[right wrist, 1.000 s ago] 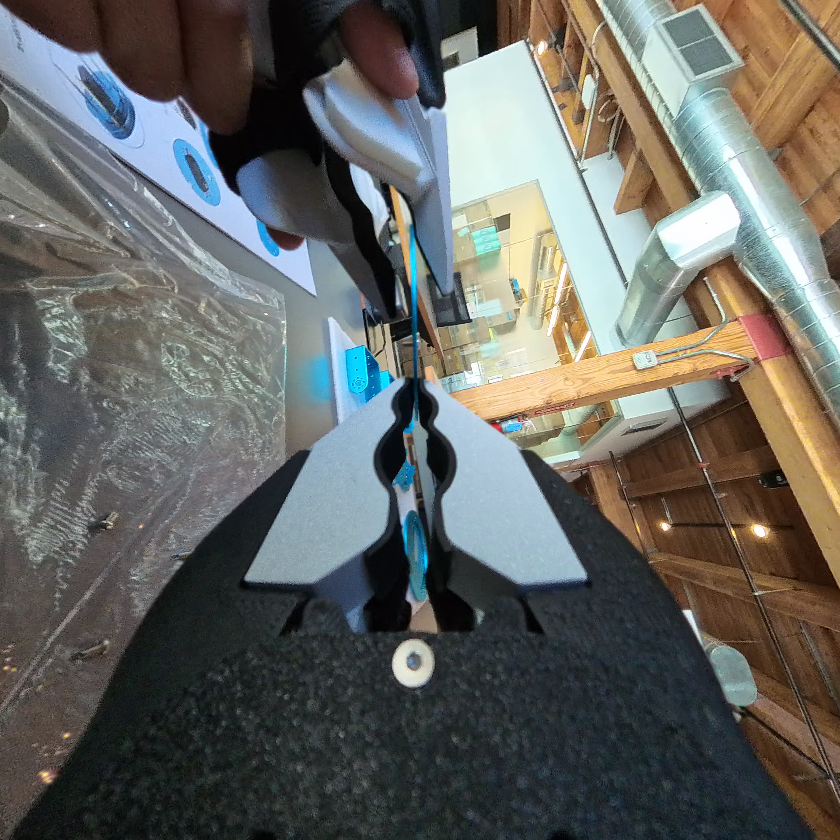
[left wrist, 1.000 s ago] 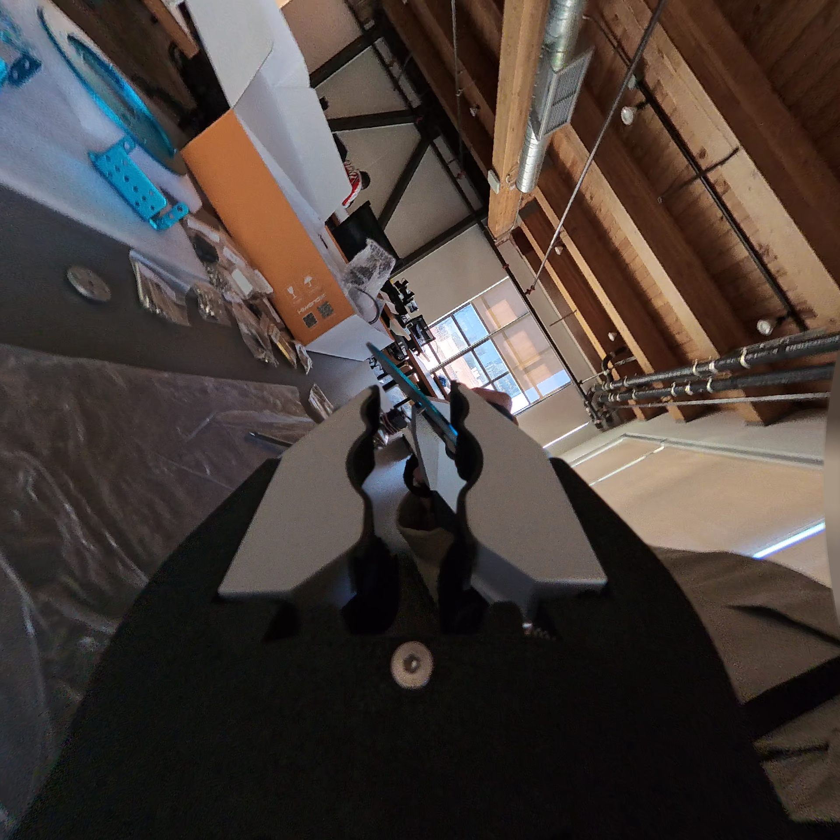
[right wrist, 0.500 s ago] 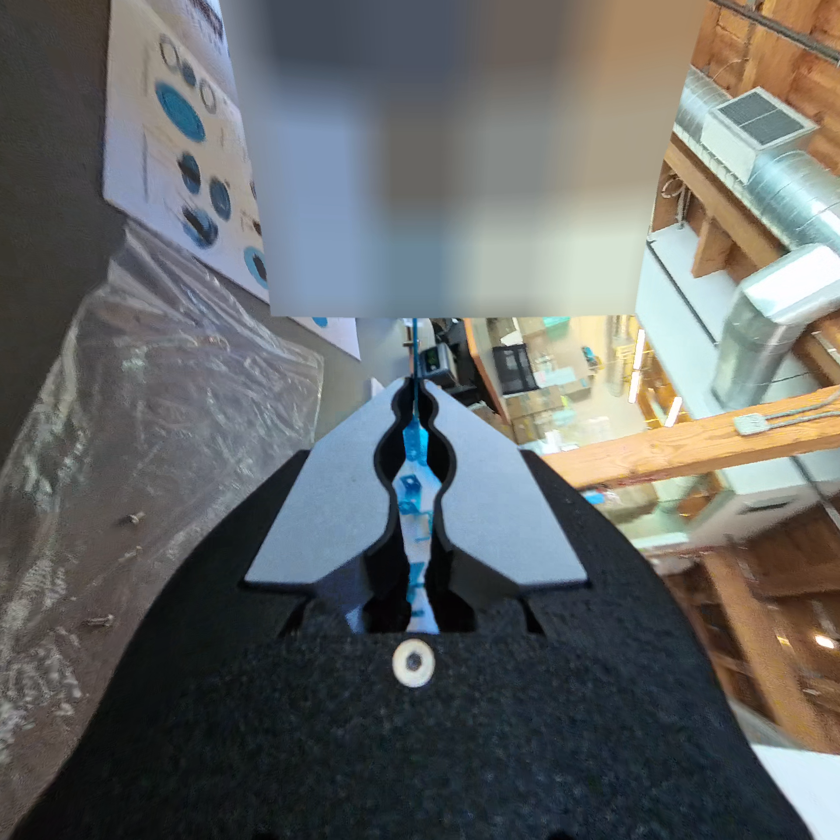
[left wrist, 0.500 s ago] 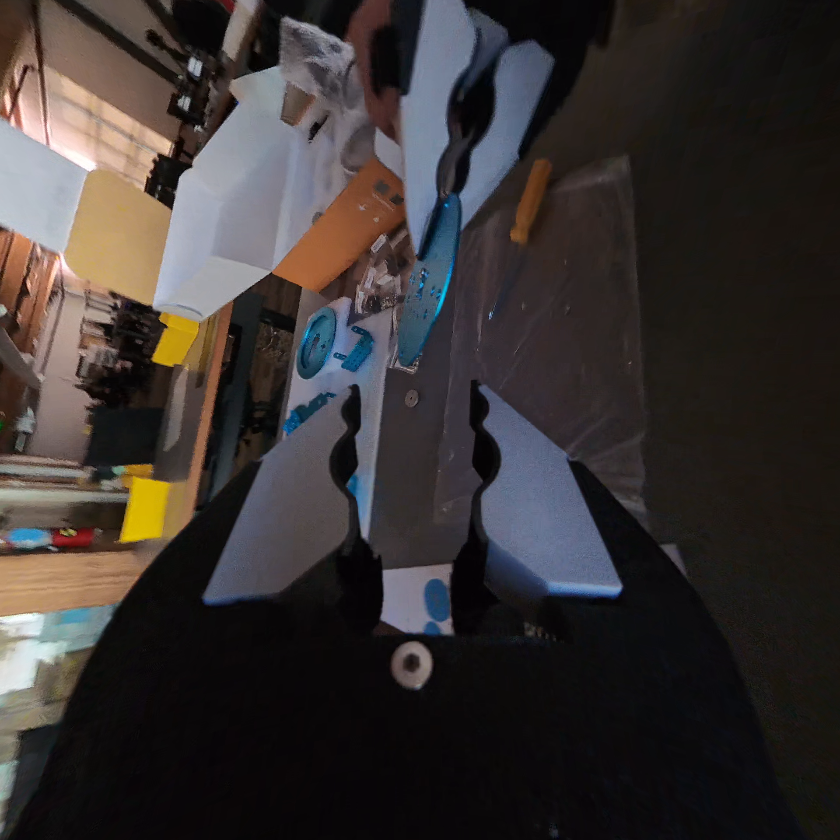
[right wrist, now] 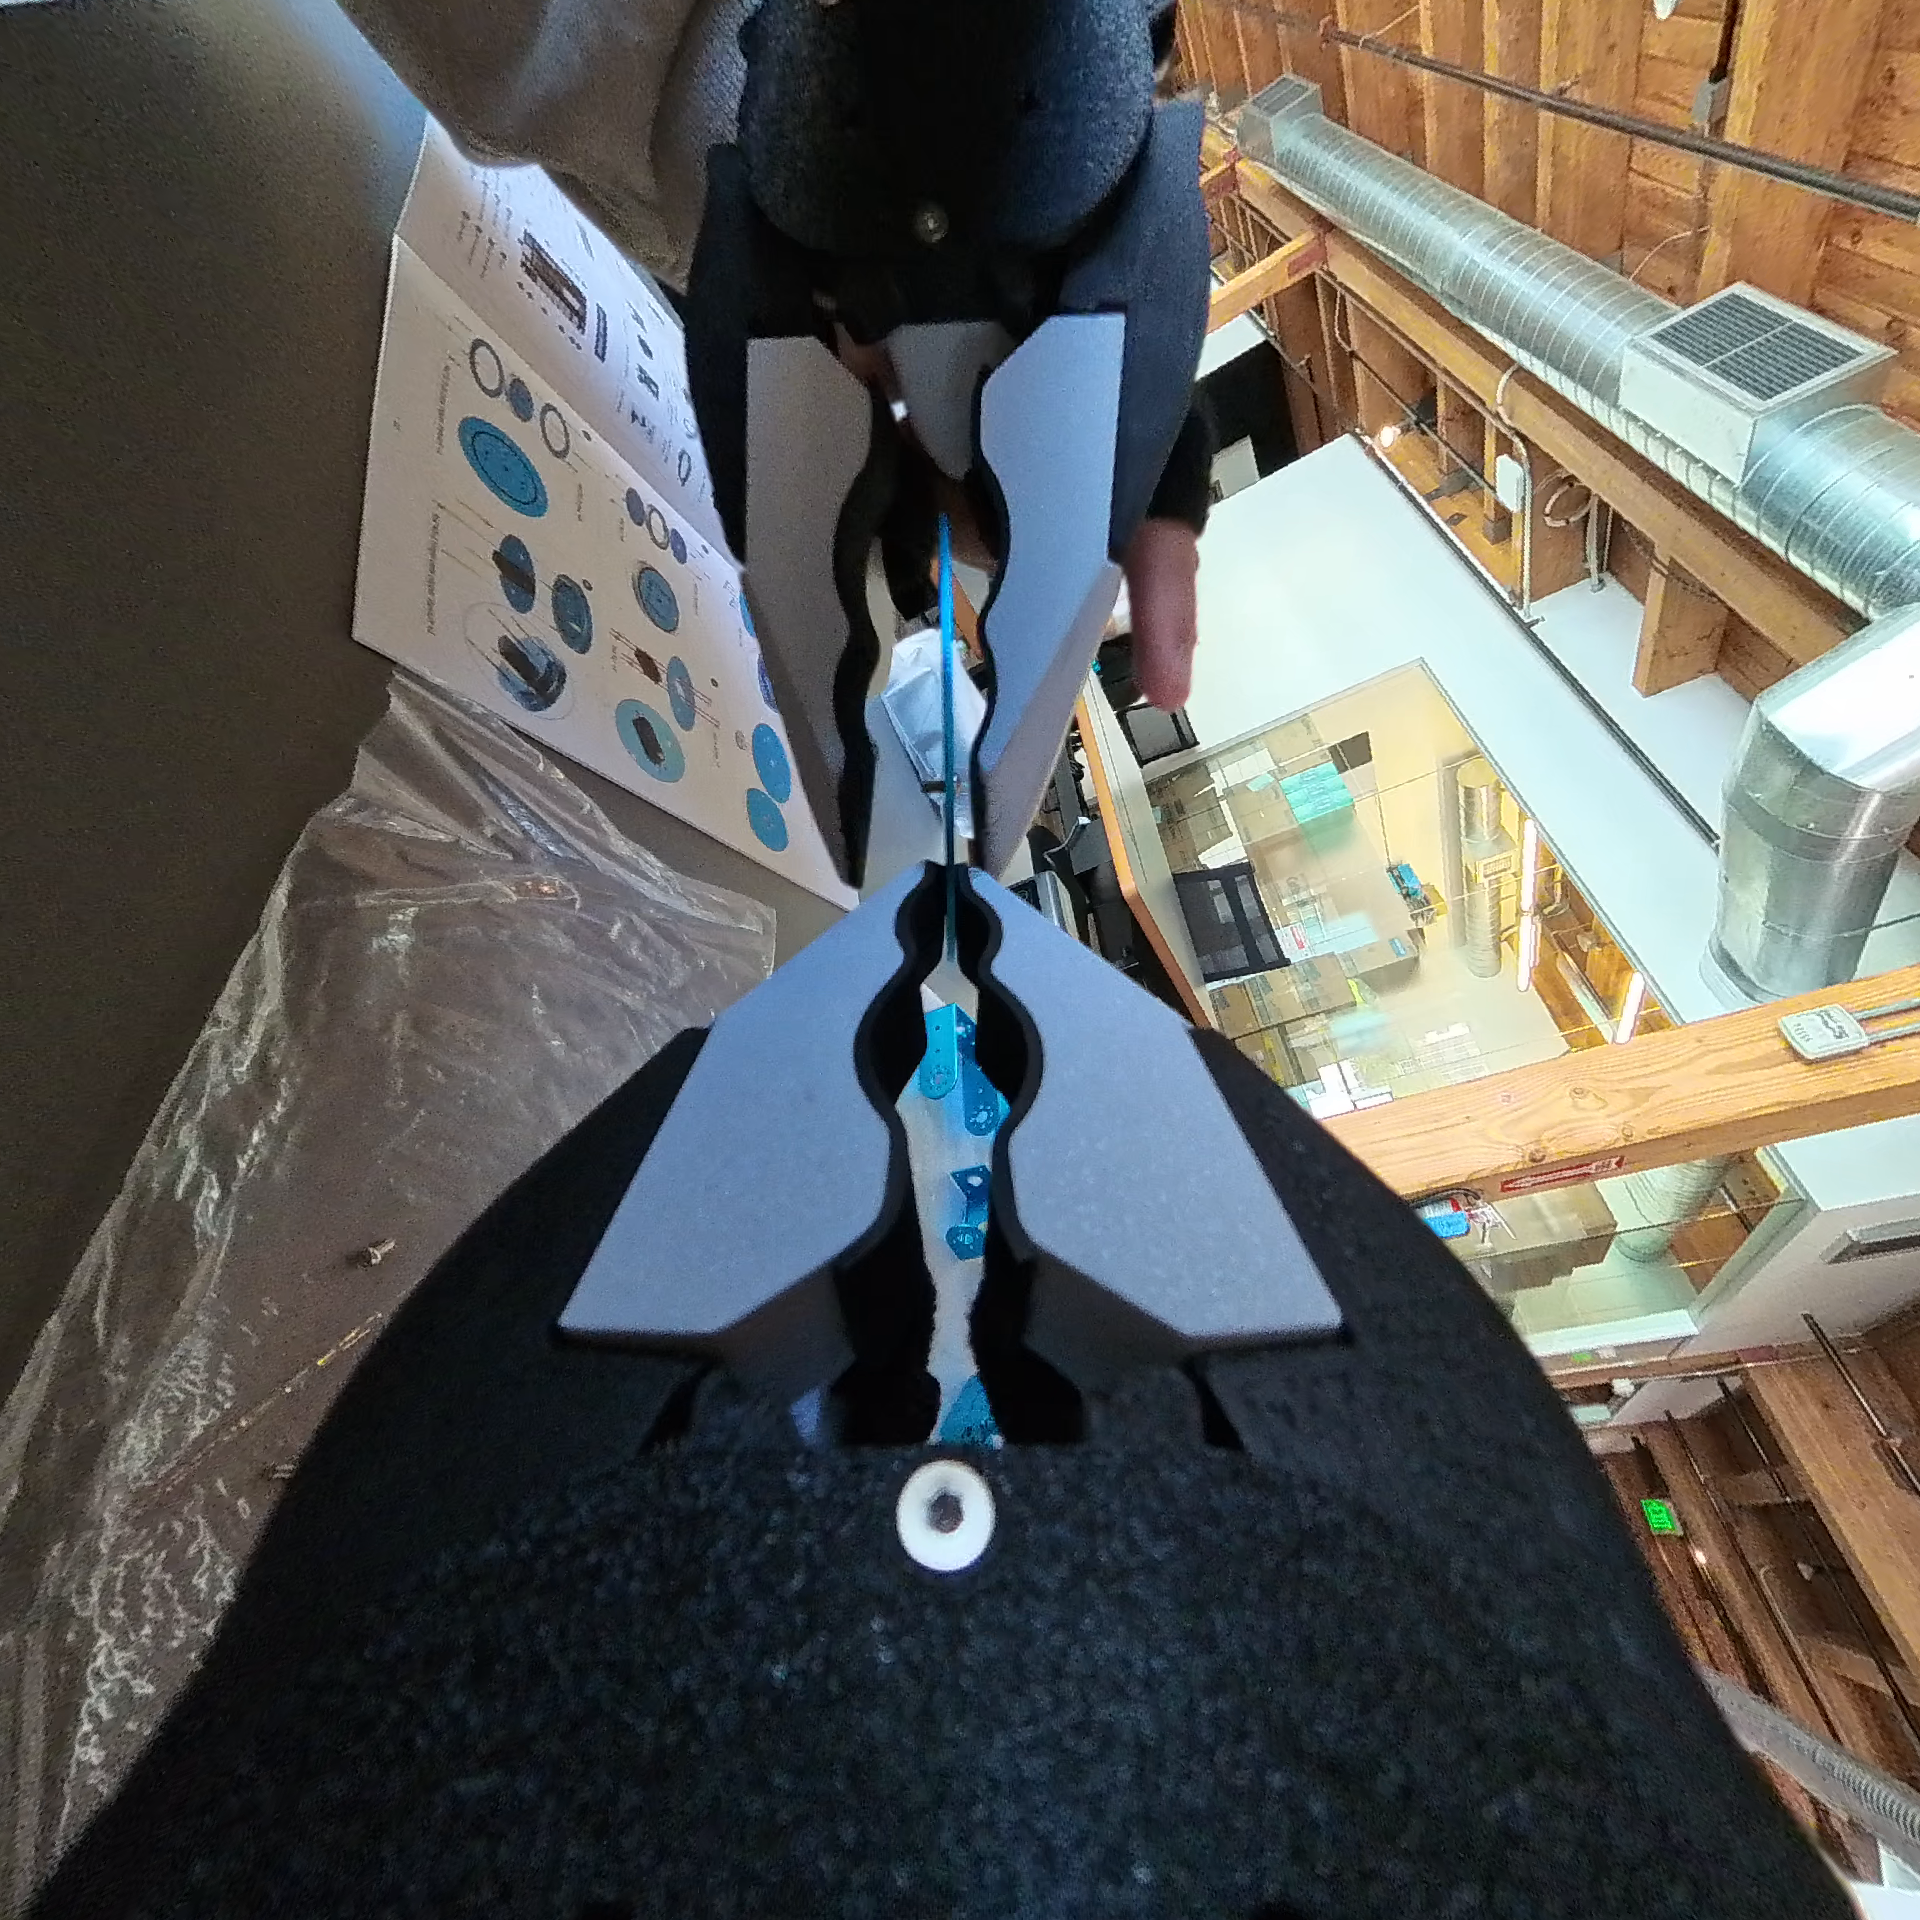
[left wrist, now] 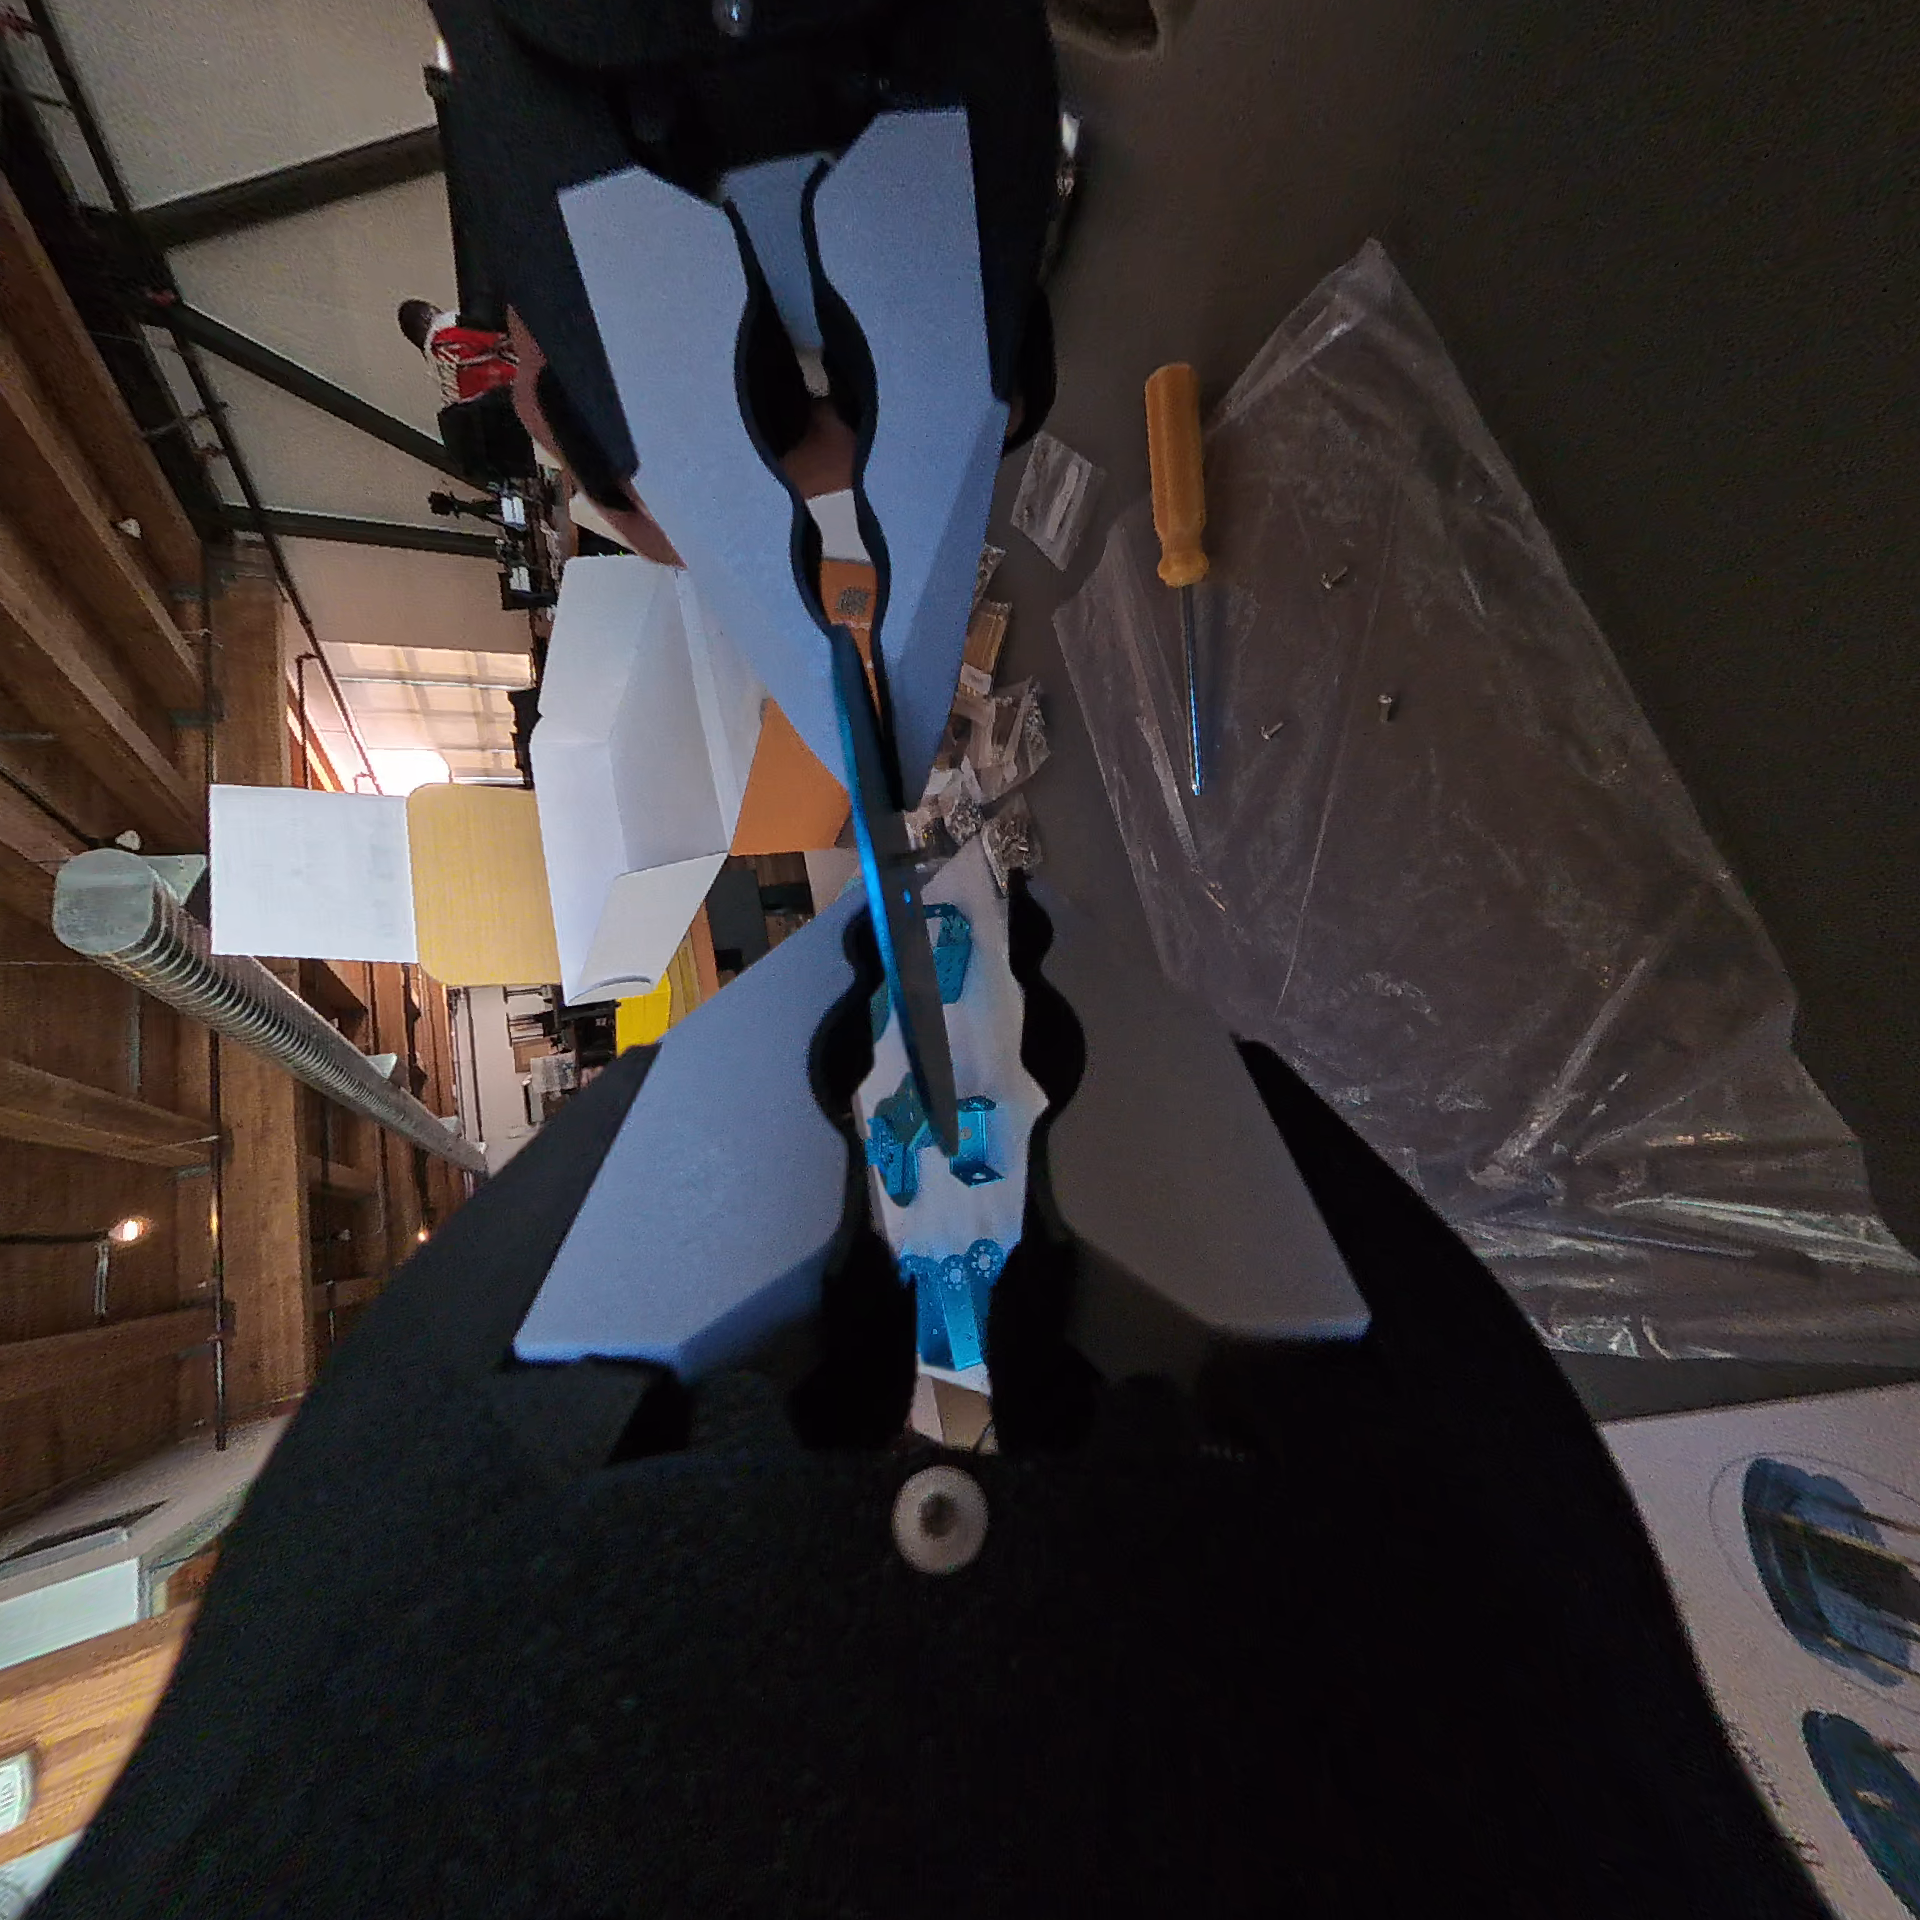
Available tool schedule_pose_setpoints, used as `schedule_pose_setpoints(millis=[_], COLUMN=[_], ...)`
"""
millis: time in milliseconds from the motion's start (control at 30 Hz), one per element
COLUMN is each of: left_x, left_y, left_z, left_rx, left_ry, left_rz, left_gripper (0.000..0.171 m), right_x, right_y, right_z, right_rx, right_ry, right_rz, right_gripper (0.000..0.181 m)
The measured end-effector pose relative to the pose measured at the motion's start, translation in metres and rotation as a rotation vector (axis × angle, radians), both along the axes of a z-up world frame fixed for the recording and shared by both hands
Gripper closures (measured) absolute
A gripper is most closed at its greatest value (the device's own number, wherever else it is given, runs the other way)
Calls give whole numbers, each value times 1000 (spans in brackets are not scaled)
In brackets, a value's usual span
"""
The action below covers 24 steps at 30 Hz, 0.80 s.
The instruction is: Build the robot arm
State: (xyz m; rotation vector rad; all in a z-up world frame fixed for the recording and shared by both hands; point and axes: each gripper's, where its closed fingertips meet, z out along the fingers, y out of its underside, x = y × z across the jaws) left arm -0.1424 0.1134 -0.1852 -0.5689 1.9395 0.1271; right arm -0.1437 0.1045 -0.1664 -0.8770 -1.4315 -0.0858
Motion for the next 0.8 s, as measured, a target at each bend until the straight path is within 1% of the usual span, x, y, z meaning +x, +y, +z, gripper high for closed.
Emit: schedule_pose_setpoints(millis=[133,200,367,533,567,600,633,800], left_x=[1,2,2,4,4,4,4,4], left_y=[-1,-1,1,2,2,0,-1,-3], left_z=[1,2,1,4,5,4,3,4], left_rx=[1,9,10,6,7,12,21,30], left_ry=[-30,-40,-55,-71,-73,-70,-71,-87], left_rz=[-10,-14,-3,12,6,-6,-16,-23], left_gripper=[162,166,165,154,155,163,165,165], right_x=[-2,-2,-3,-3,-3,-3,-3,-3], right_y=[-2,-1,1,2,2,1,1,0], right_z=[-1,-3,-5,-8,-7,-6,-5,-4], right_rx=[3,1,5,3,6,7,6,14], right_ry=[-3,-8,-12,-26,-23,-18,-11,-15], right_rz=[12,9,7,3,5,6,8,8], right_gripper=[181,181,181,181,181,181,181,181])
